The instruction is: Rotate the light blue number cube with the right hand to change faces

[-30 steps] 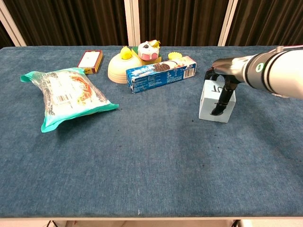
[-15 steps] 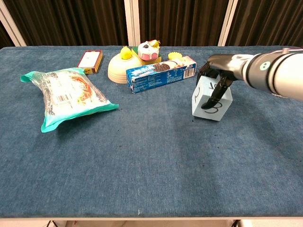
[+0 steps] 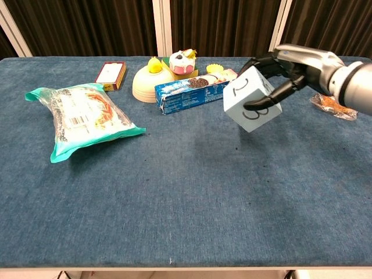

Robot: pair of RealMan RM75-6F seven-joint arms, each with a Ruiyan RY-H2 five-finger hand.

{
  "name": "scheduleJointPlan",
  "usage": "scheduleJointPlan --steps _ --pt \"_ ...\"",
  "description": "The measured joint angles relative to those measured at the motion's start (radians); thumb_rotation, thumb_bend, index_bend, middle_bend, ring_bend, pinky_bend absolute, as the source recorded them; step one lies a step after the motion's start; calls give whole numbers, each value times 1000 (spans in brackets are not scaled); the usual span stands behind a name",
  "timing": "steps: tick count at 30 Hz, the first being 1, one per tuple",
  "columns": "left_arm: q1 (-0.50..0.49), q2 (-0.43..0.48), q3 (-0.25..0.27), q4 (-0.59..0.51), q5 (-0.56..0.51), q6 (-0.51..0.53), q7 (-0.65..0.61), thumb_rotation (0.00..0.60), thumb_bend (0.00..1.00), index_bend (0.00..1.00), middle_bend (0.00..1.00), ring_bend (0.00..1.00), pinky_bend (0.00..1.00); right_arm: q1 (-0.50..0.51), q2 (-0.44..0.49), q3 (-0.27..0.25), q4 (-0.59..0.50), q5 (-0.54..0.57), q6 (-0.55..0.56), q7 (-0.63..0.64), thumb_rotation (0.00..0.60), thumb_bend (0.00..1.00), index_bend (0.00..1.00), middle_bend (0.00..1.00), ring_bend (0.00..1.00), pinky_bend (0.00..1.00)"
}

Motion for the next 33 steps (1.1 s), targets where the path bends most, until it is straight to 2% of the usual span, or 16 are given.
scheduleJointPlan --steps 6,10,15,17,20,26,33 --pt "-3 9 -2 -20 0 0 16 600 0 36 17 0 0 -45 -94 -58 296 -207 71 347 595 367 519 431 200 142" --pt "-4 12 -1 -28 0 -1 25 600 0 36 17 0 0 -56 -172 -90 455 -267 108 489 591 367 486 431 192 123" --pt "-4 17 -3 -34 -4 0 29 600 0 36 17 0 0 -59 -242 -115 573 -304 155 623 578 367 440 430 165 99" --pt "-4 17 -3 -34 -4 -1 29 600 0 36 17 0 0 -59 -258 -125 603 -314 169 655 566 367 392 410 137 72" --pt "-5 17 -2 -34 -6 -4 27 600 0 36 17 0 0 -58 -270 -144 639 -326 176 692 559 367 237 307 58 7" --pt "-6 13 -2 -28 -7 -6 24 600 0 36 17 0 0 -63 -266 -171 663 -334 184 712 557 367 22 183 0 0" --pt "-5 15 -3 -22 -8 -5 18 600 0 36 17 0 0 -96 -212 -193 625 -343 240 710 556 367 0 112 0 0"
